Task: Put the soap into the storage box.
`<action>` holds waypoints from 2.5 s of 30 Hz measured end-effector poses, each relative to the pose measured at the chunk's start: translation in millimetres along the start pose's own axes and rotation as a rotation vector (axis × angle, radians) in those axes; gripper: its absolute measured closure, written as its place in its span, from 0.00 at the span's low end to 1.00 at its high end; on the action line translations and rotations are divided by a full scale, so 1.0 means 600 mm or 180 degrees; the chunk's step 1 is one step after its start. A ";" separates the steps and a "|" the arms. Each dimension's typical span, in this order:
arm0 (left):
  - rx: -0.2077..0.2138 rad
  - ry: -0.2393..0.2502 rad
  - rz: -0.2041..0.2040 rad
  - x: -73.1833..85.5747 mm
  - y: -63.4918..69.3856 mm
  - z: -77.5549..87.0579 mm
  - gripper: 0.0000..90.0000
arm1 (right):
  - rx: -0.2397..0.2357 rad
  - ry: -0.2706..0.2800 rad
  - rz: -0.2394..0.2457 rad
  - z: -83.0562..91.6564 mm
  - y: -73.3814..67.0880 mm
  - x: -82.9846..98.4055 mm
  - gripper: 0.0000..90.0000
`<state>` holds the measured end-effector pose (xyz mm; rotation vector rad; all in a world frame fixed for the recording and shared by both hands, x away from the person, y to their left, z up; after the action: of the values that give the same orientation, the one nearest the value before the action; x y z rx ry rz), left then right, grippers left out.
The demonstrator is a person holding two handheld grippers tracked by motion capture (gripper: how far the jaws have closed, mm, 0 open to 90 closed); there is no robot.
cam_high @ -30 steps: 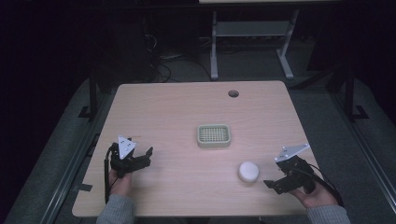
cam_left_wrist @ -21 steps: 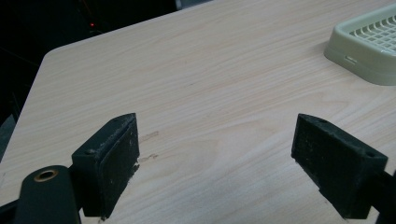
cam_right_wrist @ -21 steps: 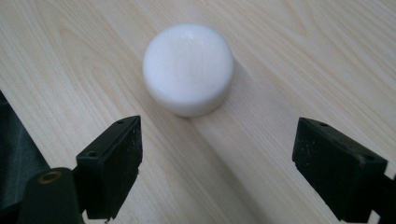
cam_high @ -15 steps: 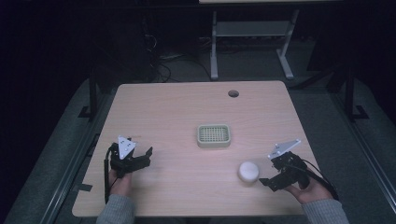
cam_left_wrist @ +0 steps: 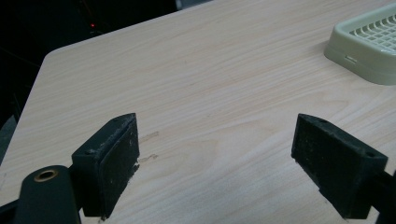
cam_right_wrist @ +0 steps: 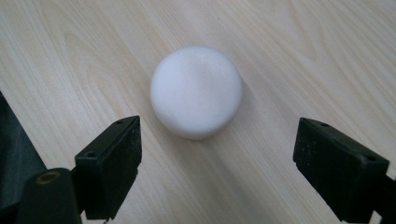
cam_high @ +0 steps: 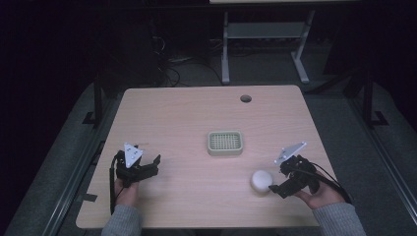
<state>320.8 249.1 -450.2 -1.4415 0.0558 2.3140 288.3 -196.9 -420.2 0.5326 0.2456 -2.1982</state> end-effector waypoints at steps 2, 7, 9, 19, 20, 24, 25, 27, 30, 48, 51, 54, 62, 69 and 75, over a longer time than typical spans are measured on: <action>0.0004 -0.0002 0.0000 0.000 0.000 0.000 0.16 | -0.0004 -0.0004 0.0011 0.001 -0.001 -0.004 0.16; 0.0002 -0.0006 -0.0005 0.000 0.000 0.000 0.16 | -0.0014 -0.0065 0.0056 -0.002 -0.002 -0.013 0.16; 0.0001 -0.0011 0.0000 0.000 0.000 0.000 0.16 | -0.0021 -0.0069 0.0062 -0.003 -0.002 -0.016 0.16; -0.0001 -0.0010 -0.0003 0.000 -0.001 0.001 0.16 | -0.0028 -0.0157 0.0158 -0.013 -0.002 -0.030 0.16; -0.0003 -0.0016 -0.0005 0.000 -0.001 0.001 0.16 | -0.0034 -0.0167 0.0165 -0.015 -0.002 -0.032 0.16; -0.0008 -0.0012 0.0001 0.000 -0.001 0.001 0.16 | -0.0058 -0.0234 0.0206 -0.020 -0.007 -0.040 0.16; -0.0007 -0.0015 0.0000 0.000 -0.001 0.001 0.16 | -0.0050 -0.0248 0.0235 -0.022 -0.007 -0.042 0.16; -0.0006 -0.0013 0.0006 0.000 -0.001 0.000 0.16 | -0.0049 -0.0274 0.0242 -0.025 -0.006 -0.046 0.16; 0.0001 -0.0015 0.0008 0.001 -0.002 0.000 0.16 | -0.0062 -0.0319 0.0219 -0.032 -0.004 -0.050 0.16; 0.0001 -0.0020 0.0000 0.000 0.000 0.000 0.16 | -0.0162 -0.0555 0.0209 -0.067 -0.003 -0.060 0.16; 0.0000 -0.0022 -0.0005 0.000 0.000 0.000 0.16 | -0.0155 -0.0583 0.0216 -0.071 -0.002 -0.061 0.16; 0.0004 -0.0023 -0.0005 0.000 0.000 0.000 0.16 | -0.0159 -0.0617 0.0223 -0.074 -0.003 -0.060 0.16; -0.0001 -0.0019 -0.0002 0.001 -0.001 0.000 0.16 | -0.0188 -0.0733 0.0208 -0.087 -0.003 -0.061 0.16; -0.0011 -0.0017 -0.0005 0.000 -0.002 0.000 0.16 | -0.0196 -0.0797 0.0236 -0.096 -0.006 -0.062 0.16; -0.0008 -0.0016 0.0003 0.000 -0.001 0.000 0.16 | -0.0207 -0.0881 0.0249 -0.106 -0.007 -0.060 0.17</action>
<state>320.9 250.0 -450.1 -1.4370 0.0521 2.3192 323.6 -146.7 -460.2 0.1948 0.1451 -2.1496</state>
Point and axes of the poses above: each handheld gripper's, and its own axes: z roughly backward along the jaws, x roughly out of its underside, y roughly to its right, the point moved 3 cm from there along -z, roughly forward along the jaws, and after that the axes turned 1 degree about -z, right-handed, at the moved point
